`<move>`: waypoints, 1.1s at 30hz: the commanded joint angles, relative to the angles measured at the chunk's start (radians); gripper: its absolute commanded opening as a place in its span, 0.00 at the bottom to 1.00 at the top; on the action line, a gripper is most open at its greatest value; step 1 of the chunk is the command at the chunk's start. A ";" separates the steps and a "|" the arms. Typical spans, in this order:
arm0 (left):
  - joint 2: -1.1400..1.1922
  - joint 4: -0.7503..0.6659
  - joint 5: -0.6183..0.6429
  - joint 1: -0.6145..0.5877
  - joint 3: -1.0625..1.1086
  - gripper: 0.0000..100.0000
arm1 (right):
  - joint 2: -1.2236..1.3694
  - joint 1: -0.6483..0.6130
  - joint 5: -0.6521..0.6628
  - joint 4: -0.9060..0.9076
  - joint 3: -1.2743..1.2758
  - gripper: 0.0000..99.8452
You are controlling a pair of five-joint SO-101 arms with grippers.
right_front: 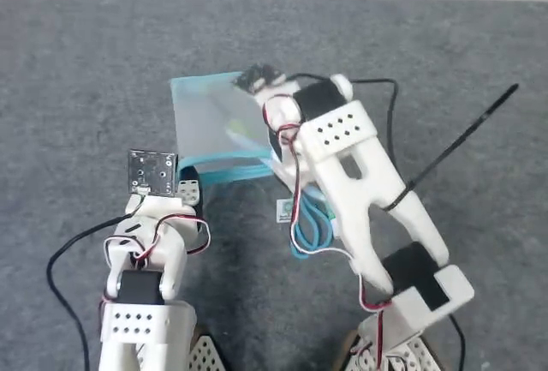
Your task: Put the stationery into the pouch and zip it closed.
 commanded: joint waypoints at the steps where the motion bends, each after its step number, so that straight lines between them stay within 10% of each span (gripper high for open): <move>1: -0.012 -0.023 -0.017 0.002 -0.039 0.01 | 0.002 0.016 -0.051 0.041 -0.124 0.01; 11: -0.012 -0.020 -0.074 0.235 0.012 0.01 | 0.012 -0.076 -0.043 0.036 -0.155 0.01; 33: -0.012 -0.020 -0.075 0.236 0.013 0.01 | 0.021 -0.120 -0.129 -0.137 -0.149 0.18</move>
